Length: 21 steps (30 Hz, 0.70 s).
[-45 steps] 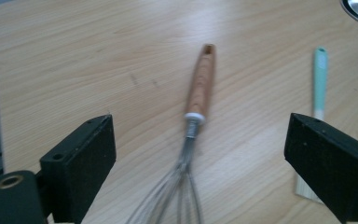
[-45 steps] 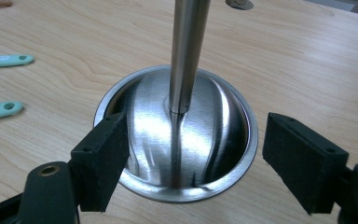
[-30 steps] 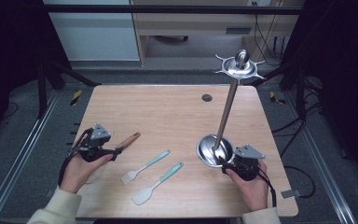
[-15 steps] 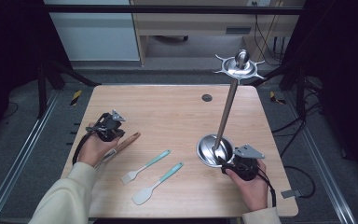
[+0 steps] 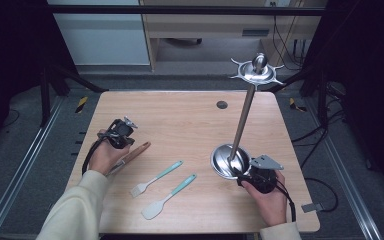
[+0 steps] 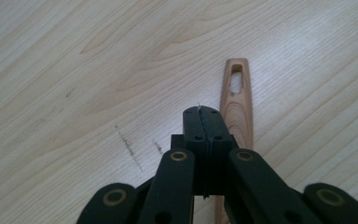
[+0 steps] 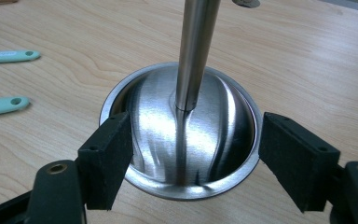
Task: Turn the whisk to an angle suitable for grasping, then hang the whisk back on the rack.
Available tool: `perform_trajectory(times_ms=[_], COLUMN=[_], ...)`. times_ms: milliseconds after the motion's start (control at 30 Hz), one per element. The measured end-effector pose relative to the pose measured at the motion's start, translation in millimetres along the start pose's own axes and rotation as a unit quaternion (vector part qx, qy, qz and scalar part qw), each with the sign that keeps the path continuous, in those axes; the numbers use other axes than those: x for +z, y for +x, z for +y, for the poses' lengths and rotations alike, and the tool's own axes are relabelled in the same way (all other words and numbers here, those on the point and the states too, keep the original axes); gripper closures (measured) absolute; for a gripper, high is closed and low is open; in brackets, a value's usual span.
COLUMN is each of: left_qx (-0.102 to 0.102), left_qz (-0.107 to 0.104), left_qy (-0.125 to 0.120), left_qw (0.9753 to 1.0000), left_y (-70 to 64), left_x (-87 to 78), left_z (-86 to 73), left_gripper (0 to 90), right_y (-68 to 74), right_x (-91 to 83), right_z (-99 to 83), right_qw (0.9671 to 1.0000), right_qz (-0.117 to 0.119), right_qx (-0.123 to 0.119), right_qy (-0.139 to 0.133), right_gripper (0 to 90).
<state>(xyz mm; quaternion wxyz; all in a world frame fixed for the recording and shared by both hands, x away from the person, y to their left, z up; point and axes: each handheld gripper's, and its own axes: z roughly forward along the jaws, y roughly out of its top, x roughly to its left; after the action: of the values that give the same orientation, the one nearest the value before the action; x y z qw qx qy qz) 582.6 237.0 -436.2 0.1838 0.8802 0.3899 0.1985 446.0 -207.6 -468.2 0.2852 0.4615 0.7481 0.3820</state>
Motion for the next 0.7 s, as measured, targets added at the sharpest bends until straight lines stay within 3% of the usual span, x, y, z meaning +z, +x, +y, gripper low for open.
perform_trajectory(times_ms=[233,700], left_qx=[-0.015,-0.019], left_qz=[-0.007,-0.024], left_qy=[0.009,0.029], left_qw=[0.9998,0.9991], left_y=[10.6,9.4], left_x=[5.2,16.6], left_z=[-10.1,-14.2], left_gripper=[90.0,90.0], right_y=[0.6,0.7], right_x=[-0.1,-0.1], right_z=[0.4,0.6], right_qw=[1.0000,1.0000], right_qz=[0.001,0.001], right_qx=[-0.001,-0.003], right_qy=[-0.002,-0.002], right_gripper=[26.7,26.9])
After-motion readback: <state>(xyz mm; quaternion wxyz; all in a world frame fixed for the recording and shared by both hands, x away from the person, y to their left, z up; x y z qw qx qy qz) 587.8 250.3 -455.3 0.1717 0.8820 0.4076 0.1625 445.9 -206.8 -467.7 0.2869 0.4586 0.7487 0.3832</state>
